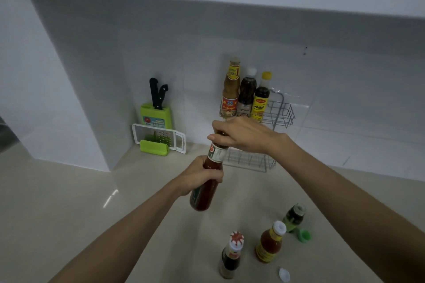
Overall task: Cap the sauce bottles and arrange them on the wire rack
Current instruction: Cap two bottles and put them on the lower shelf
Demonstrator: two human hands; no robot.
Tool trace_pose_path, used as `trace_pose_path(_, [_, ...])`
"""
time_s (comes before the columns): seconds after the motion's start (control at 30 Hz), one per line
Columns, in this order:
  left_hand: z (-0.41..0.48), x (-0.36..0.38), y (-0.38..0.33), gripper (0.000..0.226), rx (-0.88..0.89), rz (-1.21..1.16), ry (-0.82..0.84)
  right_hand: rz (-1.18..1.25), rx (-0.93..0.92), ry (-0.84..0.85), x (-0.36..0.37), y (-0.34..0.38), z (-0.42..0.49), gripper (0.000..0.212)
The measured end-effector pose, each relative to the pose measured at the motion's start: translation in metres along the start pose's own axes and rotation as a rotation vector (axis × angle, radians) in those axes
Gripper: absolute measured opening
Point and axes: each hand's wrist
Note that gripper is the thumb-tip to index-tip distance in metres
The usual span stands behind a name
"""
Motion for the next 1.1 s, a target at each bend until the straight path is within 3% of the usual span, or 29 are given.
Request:
trace_pose_path(0.13, [-0.005,-0.008,-0.004,0.021,0.001,-0.074,0.286,0.078,-0.136,0.047,-0.012,0.005,-0.003,0.027])
trace_pose_path(0.3, [-0.01,-0.01,-0.008,0.017,-0.025,-0.095,0.409,0.049,-0.178,0.069,-0.013,0.007,-0.009,0.026])
trace_pose_path(0.4, [-0.008,-0.001,-0.006,0.014,-0.045,-0.034,0.127,-0.122,-0.056,0.006,0.003,0.01,-0.007,0.029])
trace_pose_path(0.5, [-0.004,0.014,-0.003,0.018,-0.094,-0.038,-0.275,-0.139,0.279,-0.114,0.023,0.017,0.002,0.029])
trace_pose_path(0.57, [-0.005,0.017,-0.003,0.017,-0.092,0.008,-0.31,-0.045,0.332,-0.118,0.026,0.017,0.004,0.033])
trace_pose_path(0.63, [-0.007,0.009,-0.003,0.014,-0.058,0.027,-0.205,0.016,0.216,-0.077,0.018,0.011,0.0,0.039])
trace_pose_path(0.77, [-0.016,-0.01,-0.007,0.014,0.045,0.015,0.302,-0.047,-0.125,-0.083,0.009,0.01,-0.011,0.039])
trace_pose_path(0.83, [-0.02,-0.009,-0.011,0.015,0.035,-0.025,0.432,-0.042,-0.174,-0.098,0.012,0.012,-0.013,0.034])
trace_pose_path(0.9, [-0.02,-0.003,-0.011,0.012,0.023,-0.047,0.329,-0.076,-0.111,-0.121,0.016,0.013,-0.011,0.032])
trace_pose_path(1.03, [-0.011,0.016,-0.004,0.012,-0.112,0.014,-0.301,-0.057,0.306,-0.144,0.034,0.021,0.0,0.023])
trace_pose_path(1.1, [-0.009,0.022,0.002,0.013,-0.149,0.12,-0.455,-0.002,0.407,-0.114,0.043,0.024,0.005,0.022])
Point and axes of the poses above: each hand's wrist, its own z-axis towards the middle knuckle, its own x-axis out of the palm, y = z × x, and after that the axes turned 4 degrees about -x, right-handed
